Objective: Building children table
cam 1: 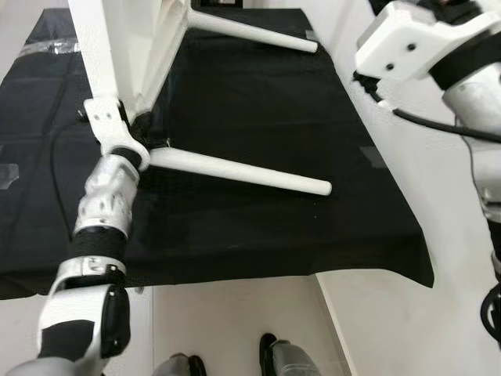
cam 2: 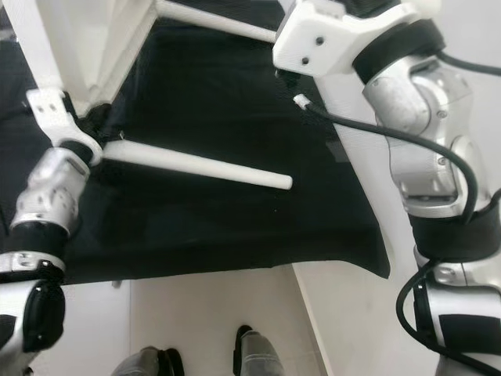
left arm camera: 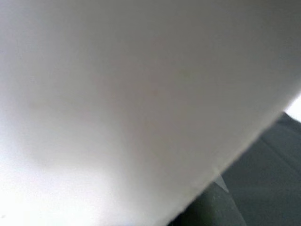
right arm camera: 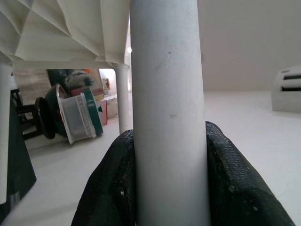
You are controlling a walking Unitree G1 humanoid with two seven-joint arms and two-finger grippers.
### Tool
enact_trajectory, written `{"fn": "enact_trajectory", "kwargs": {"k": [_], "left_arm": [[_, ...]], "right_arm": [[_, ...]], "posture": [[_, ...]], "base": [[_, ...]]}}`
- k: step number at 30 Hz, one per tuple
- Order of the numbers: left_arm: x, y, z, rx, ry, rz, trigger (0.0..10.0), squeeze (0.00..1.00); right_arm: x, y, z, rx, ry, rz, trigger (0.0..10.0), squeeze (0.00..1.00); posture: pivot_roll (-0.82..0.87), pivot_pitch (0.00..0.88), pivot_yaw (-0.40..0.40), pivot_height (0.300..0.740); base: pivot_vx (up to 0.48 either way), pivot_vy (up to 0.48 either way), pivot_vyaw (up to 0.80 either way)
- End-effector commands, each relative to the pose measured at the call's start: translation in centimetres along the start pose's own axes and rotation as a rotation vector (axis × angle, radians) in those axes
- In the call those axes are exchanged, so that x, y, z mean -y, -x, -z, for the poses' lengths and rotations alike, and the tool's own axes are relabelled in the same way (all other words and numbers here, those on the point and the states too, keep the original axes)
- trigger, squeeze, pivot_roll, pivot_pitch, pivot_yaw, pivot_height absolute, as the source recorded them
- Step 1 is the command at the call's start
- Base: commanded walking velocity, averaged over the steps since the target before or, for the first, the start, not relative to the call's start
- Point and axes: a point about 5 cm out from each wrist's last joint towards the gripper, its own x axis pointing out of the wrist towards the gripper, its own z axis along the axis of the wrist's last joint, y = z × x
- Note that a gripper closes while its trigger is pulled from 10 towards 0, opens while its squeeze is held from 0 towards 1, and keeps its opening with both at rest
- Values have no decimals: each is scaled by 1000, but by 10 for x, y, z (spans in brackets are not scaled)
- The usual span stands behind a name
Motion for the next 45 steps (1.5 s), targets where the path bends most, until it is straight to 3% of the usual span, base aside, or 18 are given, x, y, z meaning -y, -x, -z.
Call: {"fn": "enact_trajectory", "kwargs": {"k": [1, 5, 9, 12, 13, 15, 22, 26, 28, 35, 36, 37, 38, 41, 42, 43, 44, 45], "left_arm": [[-65, 7, -77, 266, -86, -214, 10000, 0], [-67, 7, -90, 298, -107, -211, 10000, 0], [-62, 5, -126, 393, -178, -179, 10000, 0], [-30, -1, -197, 555, -291, -54, 10000, 0], [-30, -1, -197, 555, -291, -54, 10000, 0], [-12, -2, -232, 620, -339, 7, 10000, 0], [21, -2, -292, 708, -411, 125, 10000, 0], [31, -3, -303, 701, -401, 166, 10000, 0], [37, -6, -301, 685, -391, 197, 10000, 0], [57, -17, -244, 513, -341, 336, 10000, 0], [61, -17, -232, 483, -323, 359, 10000, 0], [67, -16, -213, 433, -299, 404, 10000, 0], [73, -14, -194, 388, -280, 446, 10000, 0], [80, -9, -169, 331, -252, 502, 10000, 0], [83, -5, -157, 306, -245, 527, 10000, 310], [83, -5, -157, 306, -245, 527, 10000, 310], [86, 0, -148, 287, -235, 547, 10000, 1000], [88, 5, -137, 264, -211, 563, 10000, 1000]], "right_arm": [[-23, 23, 52, -298, -91, -78, 0, 0], [-29, 25, 54, -321, -118, -86, 0, 0], [-54, 29, 54, -370, -248, -122, 0, 0], [-120, 31, 48, -492, -673, -204, 0, 0], [-120, 31, 48, -492, -673, -204, 0, 0], [-150, 29, 40, -538, -824, -256, 0, 0], [-192, 31, 22, -621, -995, -341, 0, 0], [-201, 31, 13, -631, -1029, -362, 0, 0], [-206, 32, 7, -632, -1043, -375, 0, 0], [-234, 51, -6, -705, -1078, -455, 0, 0], [-235, 53, -4, -727, -1055, -441, 6980, 0], [-235, 54, -1, -737, -1056, -429, 10000, 0], [-232, 54, 0, -727, -1071, -410, 10000, 1000], [-227, 54, 3, -709, -1096, -372, 10000, 1000], [-224, 55, 5, -694, -1107, -356, 10000, 1000], [-224, 55, 5, -694, -1107, -356, 10000, 1000], [-222, 57, 7, -691, -1106, -342, 10000, 1000], [-220, 62, 8, -680, -1121, -339, 10000, 1000]], "posture": [[-122, 204, -28, 740], [-122, 204, -28, 740], [-69, 195, -32, 740], [6, 186, -23, 740], [6, 186, -23, 740], [38, 184, -16, 740], [109, 179, 7, 740], [119, 183, 17, 740], [122, 184, 23, 740], [99, 190, 32, 740], [96, 189, 33, 740], [91, 188, 34, 740], [84, 189, 37, 740], [78, 190, 38, 740], [72, 191, 37, 740], [72, 191, 37, 740], [69, 193, 36, 740], [64, 196, 35, 740]], "base": [[0, 0, 0], [0, 0, 0], [0, 0, 0], [0, 0, 0], [0, 0, 0], [0, 0, 0], [0, 0, 0], [0, 0, 0], [0, 0, 0], [0, 0, 0], [0, 0, 0], [0, 0, 0], [0, 0, 0], [0, 0, 0], [0, 0, 0], [0, 0, 0], [0, 0, 0], [0, 0, 0]]}}
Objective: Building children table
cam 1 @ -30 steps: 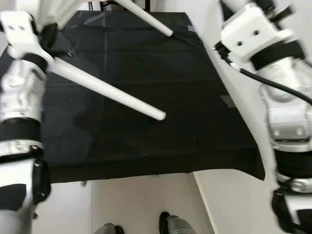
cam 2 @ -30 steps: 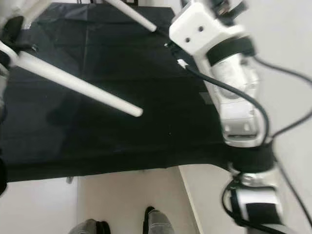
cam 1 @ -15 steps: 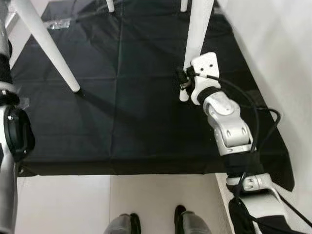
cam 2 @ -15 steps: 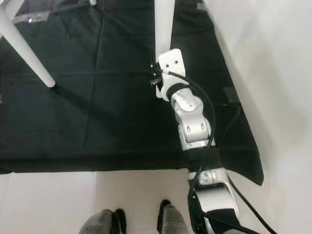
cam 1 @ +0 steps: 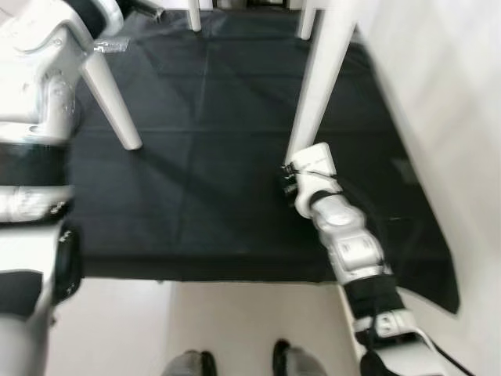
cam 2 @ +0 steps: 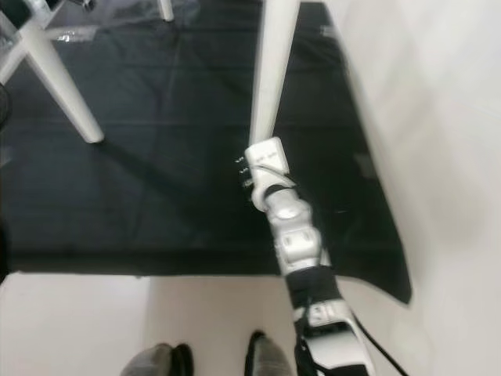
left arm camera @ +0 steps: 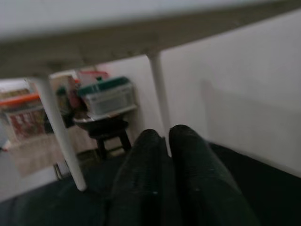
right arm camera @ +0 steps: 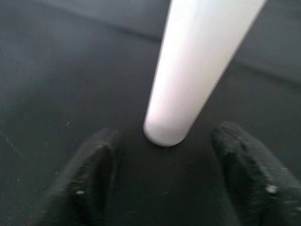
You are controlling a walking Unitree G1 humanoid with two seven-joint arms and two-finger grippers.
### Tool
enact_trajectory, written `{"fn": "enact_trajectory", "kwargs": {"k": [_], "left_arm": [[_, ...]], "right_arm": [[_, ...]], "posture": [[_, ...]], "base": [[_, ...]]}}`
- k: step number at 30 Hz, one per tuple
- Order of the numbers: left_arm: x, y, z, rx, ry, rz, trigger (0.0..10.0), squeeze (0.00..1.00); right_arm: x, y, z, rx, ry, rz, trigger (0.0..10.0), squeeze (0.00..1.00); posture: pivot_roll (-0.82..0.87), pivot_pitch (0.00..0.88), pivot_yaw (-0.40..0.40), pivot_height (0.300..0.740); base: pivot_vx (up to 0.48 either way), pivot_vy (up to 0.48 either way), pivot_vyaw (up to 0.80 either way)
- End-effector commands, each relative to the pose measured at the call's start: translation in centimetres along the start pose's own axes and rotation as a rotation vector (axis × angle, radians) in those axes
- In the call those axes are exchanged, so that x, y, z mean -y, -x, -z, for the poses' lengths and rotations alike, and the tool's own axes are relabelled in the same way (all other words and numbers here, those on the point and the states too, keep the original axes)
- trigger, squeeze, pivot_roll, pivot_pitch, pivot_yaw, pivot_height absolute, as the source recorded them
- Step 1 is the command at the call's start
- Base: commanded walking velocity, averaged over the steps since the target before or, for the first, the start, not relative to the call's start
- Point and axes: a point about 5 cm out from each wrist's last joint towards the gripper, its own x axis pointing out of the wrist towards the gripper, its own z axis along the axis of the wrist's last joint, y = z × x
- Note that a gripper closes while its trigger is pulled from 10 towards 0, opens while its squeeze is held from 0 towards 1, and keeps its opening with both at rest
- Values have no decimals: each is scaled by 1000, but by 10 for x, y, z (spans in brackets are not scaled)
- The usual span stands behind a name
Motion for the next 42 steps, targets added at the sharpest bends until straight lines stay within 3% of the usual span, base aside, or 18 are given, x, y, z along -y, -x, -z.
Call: {"fn": "enact_trajectory", "kwargs": {"k": [1, 12, 14, 15, 16, 17, 18, 20, 21, 22, 23, 24, 26, 28, 32, 33, 37, 42], "left_arm": [[11, 6, 3, -2, 33, 38, 10000, 1000], [42, 53, 49, -151, 60, 49, 10000, 1000], [57, 75, 71, -218, 112, -22, 10000, 1000], [63, 87, 84, -266, 105, -75, 10000, 1000], [68, 98, 94, -310, 97, -109, 10000, 1000], [68, 98, 94, -310, 97, -109, 10000, 1000], [72, 108, 106, -359, 81, -131, 10000, 945], [72, 108, 106, -359, 81, -131, 10000, 945], [75, 118, 115, -398, 64, -143, 10000, 0], [75, 118, 115, -398, 64, -143, 10000, 0], [79, 133, 129, -467, 64, -170, 10000, 0], [79, 133, 129, -467, 64, -170, 10000, 0], [87, 162, 152, -569, 71, -238, 10000, 0], [90, 171, 158, -602, 70, -266, 10000, 0], [92, 175, 161, -617, 68, -280, 10000, 0], [95, 186, 167, -658, 48, -296, 10000, 0], [99, 197, 172, -695, 27, -326, 10000, 0], [97, 201, 175, -698, 8, -353, 10000, 0]], "right_arm": [[2, 6, 2, 24, -25, -18, 10000, 1000], [17, 39, 24, 66, -63, -41, 10000, 1000], [20, 53, 32, 85, -106, -41, 10000, 1000], [21, 58, 34, 101, -132, -38, 10000, 922], [20, 62, 34, 117, -151, -41, 10000, 596], [20, 62, 34, 117, -151, -41, 10000, 596], [20, 63, 33, 136, -152, -32, 10000, 0], [20, 63, 33, 136, -152, -32, 10000, 0], [20, 64, 33, 147, -164, -28, 10000, 0], [20, 64, 33, 147, -164, -28, 10000, 0], [20, 62, 31, 162, -191, -26, 10000, 0], [20, 62, 31, 162, -191, -26, 10000, 0], [15, 59, 31, 187, -245, -36, 10000, 0], [12, 58, 31, 193, -257, -46, 10000, 0], [8, 57, 32, 195, -266, -61, 10000, 0], [-4, 57, 36, 191, -274, -96, 10000, 0], [-13, 57, 43, 182, -279, -116, 10000, 0], [-15, 55, 45, 187, -292, -115, 10000, 0]], "posture": [[62, 196, 35, 740], [38, 202, 27, 740], [37, 195, 16, 740], [39, 193, 15, 740], [39, 191, 15, 740], [39, 191, 15, 740], [38, 186, 12, 740], [38, 186, 12, 740], [39, 185, 11, 740], [39, 185, 11, 740], [45, 171, 7, 740], [45, 171, 7, 740], [53, 151, 1, 740], [56, 143, 1, 740], [58, 136, 1, 740], [63, 106, 1, 740], [67, 88, -2, 740], [67, 63, -2, 740]], "base": [[0, 0, 0], [0, 0, 0], [0, 0, 0], [0, 0, 0], [0, 0, 0], [0, 0, 0], [0, 0, 0], [0, 0, 0], [0, 0, 0], [0, 0, 0], [0, 0, 0], [0, 0, 0], [0, 0, 0], [0, 0, 0], [0, 0, 0], [0, 0, 0], [0, 0, 0], [-100, 0, 0]]}}
